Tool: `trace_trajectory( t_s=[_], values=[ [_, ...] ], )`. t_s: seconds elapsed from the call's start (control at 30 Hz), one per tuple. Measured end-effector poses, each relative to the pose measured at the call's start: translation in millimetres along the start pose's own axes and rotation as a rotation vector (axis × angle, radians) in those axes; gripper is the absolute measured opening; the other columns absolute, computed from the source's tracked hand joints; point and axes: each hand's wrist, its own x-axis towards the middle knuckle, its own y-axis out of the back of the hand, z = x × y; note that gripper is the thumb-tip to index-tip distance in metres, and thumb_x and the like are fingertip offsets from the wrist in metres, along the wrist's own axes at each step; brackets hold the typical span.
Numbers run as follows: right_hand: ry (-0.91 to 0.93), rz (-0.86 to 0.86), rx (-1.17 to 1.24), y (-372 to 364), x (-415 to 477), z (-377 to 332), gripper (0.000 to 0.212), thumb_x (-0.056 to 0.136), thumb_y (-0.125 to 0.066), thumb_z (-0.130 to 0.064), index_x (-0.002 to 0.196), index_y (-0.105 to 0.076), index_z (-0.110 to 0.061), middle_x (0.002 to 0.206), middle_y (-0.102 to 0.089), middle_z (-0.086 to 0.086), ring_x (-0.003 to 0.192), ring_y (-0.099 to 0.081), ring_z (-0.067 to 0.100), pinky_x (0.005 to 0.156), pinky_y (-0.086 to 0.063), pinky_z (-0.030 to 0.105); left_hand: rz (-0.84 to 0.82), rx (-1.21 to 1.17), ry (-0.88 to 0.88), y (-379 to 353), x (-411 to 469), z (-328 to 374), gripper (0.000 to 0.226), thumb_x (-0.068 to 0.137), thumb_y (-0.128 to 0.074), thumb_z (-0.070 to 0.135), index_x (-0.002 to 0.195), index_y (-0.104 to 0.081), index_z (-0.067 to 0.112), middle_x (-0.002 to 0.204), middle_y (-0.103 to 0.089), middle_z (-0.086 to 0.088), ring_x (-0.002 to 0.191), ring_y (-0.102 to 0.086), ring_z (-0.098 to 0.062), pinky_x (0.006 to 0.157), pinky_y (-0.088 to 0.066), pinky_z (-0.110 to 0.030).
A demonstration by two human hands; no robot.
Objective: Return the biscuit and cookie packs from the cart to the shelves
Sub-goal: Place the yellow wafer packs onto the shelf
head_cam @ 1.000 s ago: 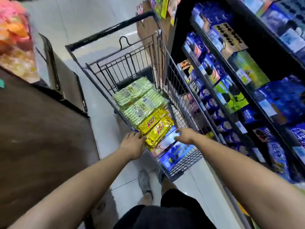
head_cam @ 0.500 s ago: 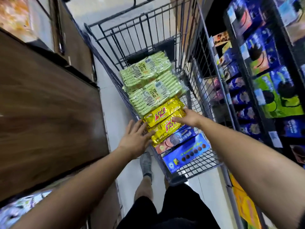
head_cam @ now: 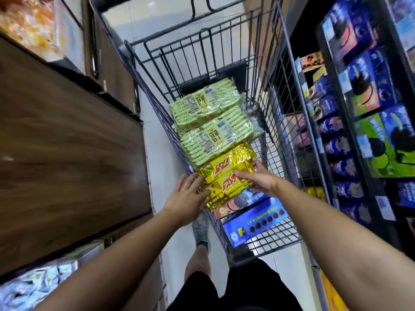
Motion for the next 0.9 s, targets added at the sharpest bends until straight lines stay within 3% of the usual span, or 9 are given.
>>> trace_trajectory(
  t_s=[0.07, 0.2, 0.33, 0.43, 0.57, 0.67, 0.8, 0.9],
  values=[
    [0.013, -0.001, 0.017, -3.2, -1.1, -1.1, 0.096, 0.057, -0.092, -0.057, 0.13, -0.033, -0.034, 0.138, -0.036, 0.002, 0.125, -0.043, 0.025, 0.09, -0.051, 0.04, 0.023, -0.047, 0.009, 3.6, 0.0, 1.0, 0.044, 0.106, -0.029, 0.05, 0.143, -0.048, 0.038, 0.166, -0.019, -0.005, 0.154, -0.008, -0.029, 0.124, 0.004, -0.05],
    [0.027, 0.023, -0.016, -3.0, -12.0, -5.8, 0.087, 0.064, -0.091, -0.048, 0.13, -0.035, -0.038, 0.135, -0.041, 0.002, 0.111, -0.05, 0.019, 0.097, -0.048, 0.047, 0.105, -0.155, 0.023, 21.4, 4.4, 4.7, 0.044, 0.106, -0.035, 0.046, 0.144, -0.049, 0.031, 0.159, -0.034, -0.005, 0.15, -0.02, -0.028, 0.125, -0.005, -0.047],
    [0.058, 0.044, -0.018, 9.5, -50.1, -15.3, 0.086, 0.067, -0.091, -0.045, 0.135, -0.039, -0.043, 0.129, -0.054, 0.001, 0.109, -0.053, 0.018, 0.075, -0.045, 0.033, 0.152, -0.248, 0.007, 54.8, 18.3, 12.8, 0.049, 0.106, -0.036, 0.046, 0.15, -0.043, 0.026, 0.155, -0.039, -0.006, 0.145, -0.028, -0.028, 0.121, -0.019, -0.042],
    [0.102, 0.071, 0.005, 26.5, -90.4, -21.2, 0.085, 0.067, -0.091, -0.043, 0.137, -0.042, -0.043, 0.116, -0.068, 0.001, 0.093, -0.058, 0.02, 0.065, -0.037, 0.03, 0.108, -0.394, -0.074, 93.2, 33.3, 27.9, 0.056, 0.104, -0.041, 0.049, 0.153, -0.038, 0.021, 0.154, -0.04, -0.008, 0.143, -0.035, -0.028, 0.117, -0.029, -0.038],
    [0.194, 0.096, 0.119, 45.5, -158.4, -27.2, 0.072, 0.081, -0.084, -0.026, 0.14, -0.044, -0.037, 0.104, -0.073, -0.002, 0.082, -0.06, 0.016, 0.062, -0.036, 0.03, -0.176, -0.76, -0.145, 155.0, 47.7, 66.6, 0.074, 0.094, -0.057, 0.06, 0.155, -0.031, 0.028, 0.149, -0.048, -0.005, 0.129, -0.053, -0.02, 0.112, -0.041, -0.035],
    [0.267, 0.123, 0.234, 53.5, -218.7, -27.0, 0.069, 0.084, -0.08, -0.021, 0.141, -0.044, -0.04, 0.111, -0.062, 0.006, 0.094, -0.054, 0.024, 0.068, -0.041, 0.034, -0.468, -1.075, -0.219, 195.3, 45.4, 105.0, 0.082, 0.083, -0.071, 0.051, 0.153, -0.032, 0.034, 0.135, -0.055, 0.007, 0.103, -0.065, 0.001, 0.086, -0.053, -0.018],
    [0.333, 0.243, 0.417, 44.7, -301.3, 5.2, 0.075, 0.079, -0.084, -0.025, 0.139, -0.042, -0.043, 0.112, -0.064, -0.006, 0.086, -0.064, 0.01, 0.064, -0.05, 0.027, -0.769, -1.206, -0.356, 218.0, 22.0, 157.0, 0.053, 0.085, -0.076, 0.032, 0.132, -0.052, 0.033, 0.112, -0.075, 0.005, 0.092, -0.073, -0.012, 0.073, -0.059, -0.027],
    [0.401, 0.45, 0.661, 23.2, -346.4, 49.4, 0.086, 0.07, -0.085, -0.036, 0.142, -0.04, -0.04, 0.114, -0.062, 0.004, 0.074, -0.063, 0.016, 0.062, -0.052, 0.028, -0.84, -1.248, -0.409, 213.4, -6.5, 202.6, 0.054, 0.082, -0.069, 0.026, 0.133, -0.053, 0.022, 0.1, -0.075, -0.002, 0.079, -0.073, -0.016, 0.068, -0.06, -0.031]
  ],
)
